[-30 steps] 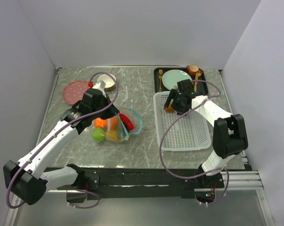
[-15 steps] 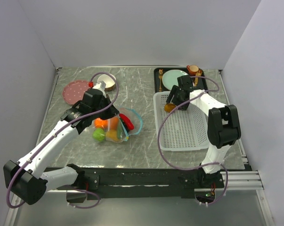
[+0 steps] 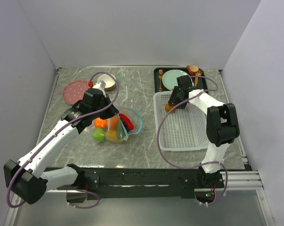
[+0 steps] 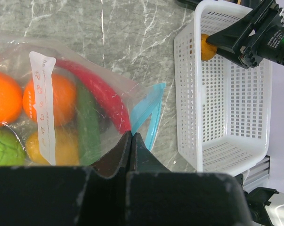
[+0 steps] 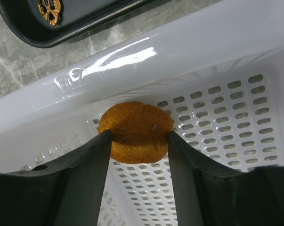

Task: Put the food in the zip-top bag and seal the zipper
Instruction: Pick up the fake fruit from the bin.

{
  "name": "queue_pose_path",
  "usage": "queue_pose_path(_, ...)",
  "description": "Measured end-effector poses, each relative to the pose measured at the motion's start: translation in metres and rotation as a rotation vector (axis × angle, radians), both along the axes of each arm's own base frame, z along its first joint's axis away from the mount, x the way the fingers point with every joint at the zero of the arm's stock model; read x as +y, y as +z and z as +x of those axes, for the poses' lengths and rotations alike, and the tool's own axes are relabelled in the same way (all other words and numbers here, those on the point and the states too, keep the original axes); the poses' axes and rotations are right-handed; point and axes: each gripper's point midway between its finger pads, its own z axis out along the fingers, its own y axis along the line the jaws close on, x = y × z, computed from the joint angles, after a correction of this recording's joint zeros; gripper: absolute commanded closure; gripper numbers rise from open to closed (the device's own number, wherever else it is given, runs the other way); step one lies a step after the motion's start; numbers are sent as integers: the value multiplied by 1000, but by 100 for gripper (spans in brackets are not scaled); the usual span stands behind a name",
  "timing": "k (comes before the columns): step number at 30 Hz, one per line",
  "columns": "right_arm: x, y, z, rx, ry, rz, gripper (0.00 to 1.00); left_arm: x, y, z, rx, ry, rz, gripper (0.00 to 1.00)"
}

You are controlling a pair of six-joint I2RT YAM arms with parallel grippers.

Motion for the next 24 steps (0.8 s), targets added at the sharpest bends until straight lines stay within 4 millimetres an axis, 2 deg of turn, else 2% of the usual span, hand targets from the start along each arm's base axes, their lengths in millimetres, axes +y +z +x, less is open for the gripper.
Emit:
queue_pose_path(3, 0, 0, 0, -6, 4, 4, 49, 0, 0, 0, 0, 0, 0, 99)
queue_pose_path(8, 0, 0, -8, -8, 19, 8, 43, 0, 0, 0, -1, 0, -1, 99)
queue_pose_path(13, 2, -2, -15, 0, 57, 16, 29, -1, 0, 0, 0, -3, -3, 99)
queue_pose_path(17, 3, -2, -17, 3, 80, 13, 24, -1, 0, 0, 0, -3, -3, 99)
queue_pose_path(24, 7, -3, -22, 20, 108, 30, 23, -1, 0, 0, 0, -4, -4, 99)
